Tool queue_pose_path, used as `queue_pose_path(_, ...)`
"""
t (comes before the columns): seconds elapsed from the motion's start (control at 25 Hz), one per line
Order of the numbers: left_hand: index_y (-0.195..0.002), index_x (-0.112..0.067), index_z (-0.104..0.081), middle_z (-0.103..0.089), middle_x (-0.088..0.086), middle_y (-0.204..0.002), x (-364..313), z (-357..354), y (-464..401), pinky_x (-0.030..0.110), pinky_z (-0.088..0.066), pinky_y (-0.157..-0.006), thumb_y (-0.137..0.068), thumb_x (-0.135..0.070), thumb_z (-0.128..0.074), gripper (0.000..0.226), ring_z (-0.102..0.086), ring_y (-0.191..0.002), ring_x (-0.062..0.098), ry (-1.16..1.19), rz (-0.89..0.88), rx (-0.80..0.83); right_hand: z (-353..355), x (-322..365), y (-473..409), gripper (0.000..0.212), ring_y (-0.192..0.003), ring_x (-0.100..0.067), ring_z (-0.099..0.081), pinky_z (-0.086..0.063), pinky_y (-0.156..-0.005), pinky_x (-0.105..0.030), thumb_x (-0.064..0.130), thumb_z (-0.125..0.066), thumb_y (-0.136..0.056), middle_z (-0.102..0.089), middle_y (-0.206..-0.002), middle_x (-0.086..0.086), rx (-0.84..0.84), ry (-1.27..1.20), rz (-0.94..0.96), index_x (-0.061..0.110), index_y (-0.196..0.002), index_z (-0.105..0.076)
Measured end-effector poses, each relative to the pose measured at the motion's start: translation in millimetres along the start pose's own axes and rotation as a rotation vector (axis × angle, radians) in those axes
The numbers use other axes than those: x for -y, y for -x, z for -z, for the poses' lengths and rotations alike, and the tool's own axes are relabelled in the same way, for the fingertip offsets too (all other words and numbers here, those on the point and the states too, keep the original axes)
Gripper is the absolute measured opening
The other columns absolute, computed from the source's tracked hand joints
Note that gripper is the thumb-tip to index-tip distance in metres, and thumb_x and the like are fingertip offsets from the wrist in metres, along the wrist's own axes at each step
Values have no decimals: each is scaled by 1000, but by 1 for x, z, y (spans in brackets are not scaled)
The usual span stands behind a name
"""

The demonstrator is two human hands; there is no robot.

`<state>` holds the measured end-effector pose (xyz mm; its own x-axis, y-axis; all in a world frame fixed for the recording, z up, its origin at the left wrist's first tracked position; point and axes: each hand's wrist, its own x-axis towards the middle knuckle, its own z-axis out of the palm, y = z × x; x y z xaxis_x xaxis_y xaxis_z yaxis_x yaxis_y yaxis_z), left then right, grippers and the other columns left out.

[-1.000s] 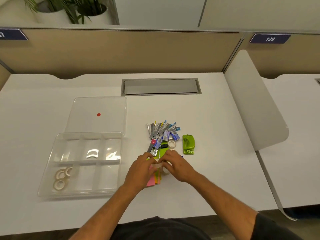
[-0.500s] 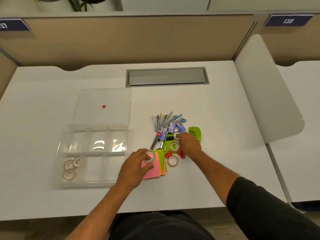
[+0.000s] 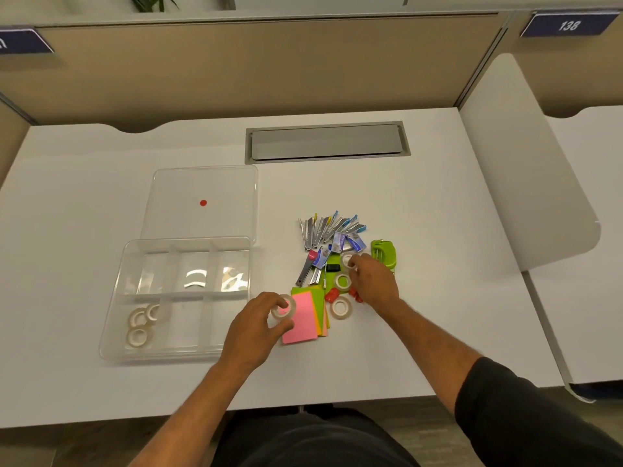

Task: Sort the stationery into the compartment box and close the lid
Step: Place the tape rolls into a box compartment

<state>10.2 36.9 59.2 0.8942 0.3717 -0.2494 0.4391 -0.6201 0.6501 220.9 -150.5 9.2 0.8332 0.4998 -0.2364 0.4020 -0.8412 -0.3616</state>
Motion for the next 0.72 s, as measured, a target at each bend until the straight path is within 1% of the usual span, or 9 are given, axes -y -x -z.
queue_pose_path(0.12,-99,-44,-44,-58,-26,-99,-4,-2,-1,14,-42,-68,-75,-46,-81,44,-57,-87,2,27,21,11,-5,-1,12,17,-88,-25,-61,-50,-68,-37,25,-53,-96,-64,-99,-5,99,50,105,16,-108,-62)
queue_pose_path(0.2,-103,-46,-40,-57,-27,-100,-5,-4,0,11,-40,-67,-74,-47,-82,51,-57,-86,1,45,31,21,-9,0,15,19,-91,-25,-61,-48,-70,-37,25,-53,-97,-63,-102,-6,145,93,97,16,-110,-62)
queue_pose_path(0.28,-106,-48,-38,-58,-26,-104,-3,-8,1,10,-39,-67,-74,-48,-81,54,-58,-88,3,53,28,28,-12,1,15,21,-96,-26,-61,-48,-73,-37,25,-52,-97,-63,-106,-7,178,126,84,15,-113,-62)
queue_pose_path(0.48,-107,-50,-36,-59,-25,-105,1,-7,7,15,-44,-70,-75,-47,-80,54,-59,-93,6,70,25,11,-14,6,14,22,-99,-27,-62,-53,-77,-40,18,-51,-97,-64,-110,-8,203,218,81,14,-117,-60)
queue_pose_path(0.56,-109,-53,-33,-57,-25,-107,0,-5,10,15,-43,-70,-75,-47,-80,59,-58,-94,5,71,30,1,-14,6,14,24,-101,-27,-61,-54,-79,-41,16,-50,-97,-64,-112,-8,201,234,89,15,-120,-57)
queue_pose_path(0.64,-116,-51,-33,-57,-23,-109,0,-4,11,17,-42,-72,-76,-47,-80,62,-56,-96,4,74,37,-10,-13,7,13,25,-101,-27,-62,-54,-77,-41,15,-50,-98,-64,-113,-8,182,247,107,16,-122,-53)
queue_pose_path(0.72,-124,-45,-36,-60,-19,-114,1,-4,12,20,-42,-77,-76,-48,-80,65,-55,-99,4,83,52,-17,-13,9,11,25,-102,-27,-62,-53,-75,-40,15,-49,-98,-64,-113,-7,175,254,112,16,-123,-51)
